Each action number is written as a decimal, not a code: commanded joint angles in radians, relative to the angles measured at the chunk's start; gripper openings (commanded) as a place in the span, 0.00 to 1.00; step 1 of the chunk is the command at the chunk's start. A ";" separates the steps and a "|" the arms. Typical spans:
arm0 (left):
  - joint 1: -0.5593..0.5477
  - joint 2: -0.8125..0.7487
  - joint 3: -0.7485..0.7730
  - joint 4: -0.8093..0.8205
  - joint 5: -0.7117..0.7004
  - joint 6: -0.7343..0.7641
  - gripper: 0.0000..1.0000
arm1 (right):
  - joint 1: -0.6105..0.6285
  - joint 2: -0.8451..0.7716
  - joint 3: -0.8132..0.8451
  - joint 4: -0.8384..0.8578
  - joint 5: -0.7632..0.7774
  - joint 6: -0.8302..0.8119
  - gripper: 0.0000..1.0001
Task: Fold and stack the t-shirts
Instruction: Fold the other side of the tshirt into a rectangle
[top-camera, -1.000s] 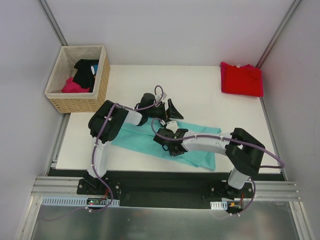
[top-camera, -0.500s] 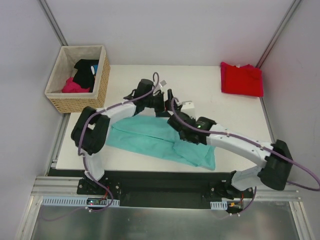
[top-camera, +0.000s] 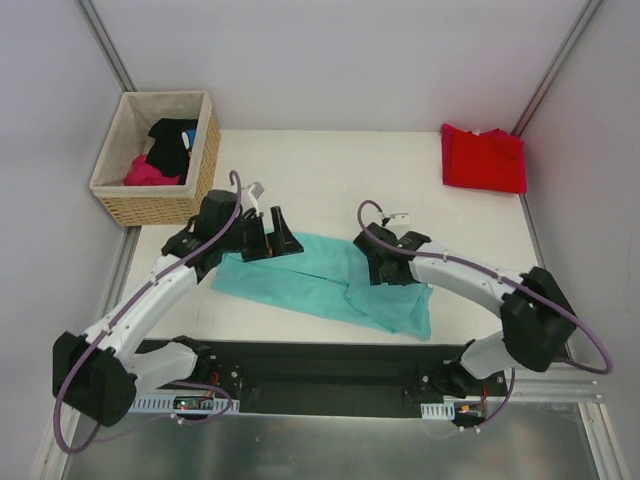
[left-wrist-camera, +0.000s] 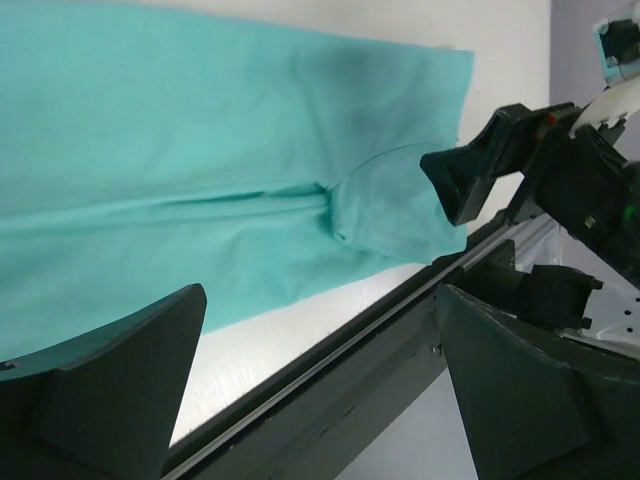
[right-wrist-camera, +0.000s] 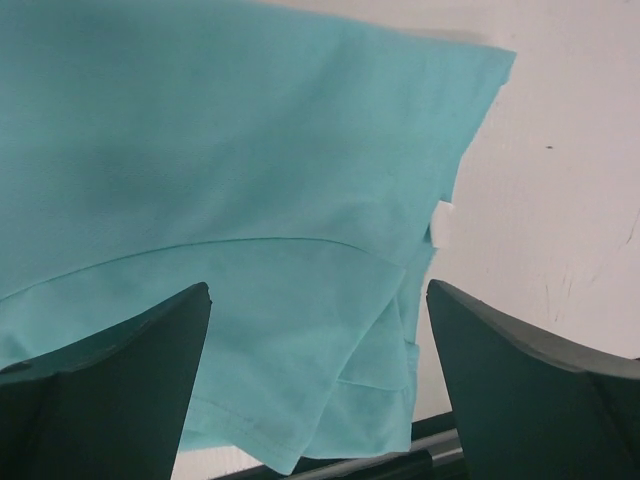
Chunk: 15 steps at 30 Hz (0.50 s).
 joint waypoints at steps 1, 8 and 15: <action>0.060 -0.181 -0.086 -0.044 -0.092 -0.019 0.99 | -0.015 0.131 0.053 0.039 -0.007 0.028 0.94; 0.096 -0.303 -0.100 -0.070 -0.054 -0.016 0.99 | -0.074 0.265 0.097 0.123 -0.036 0.011 0.94; 0.101 -0.295 -0.091 -0.088 -0.057 0.010 0.99 | -0.115 0.147 0.083 0.191 -0.127 0.003 0.93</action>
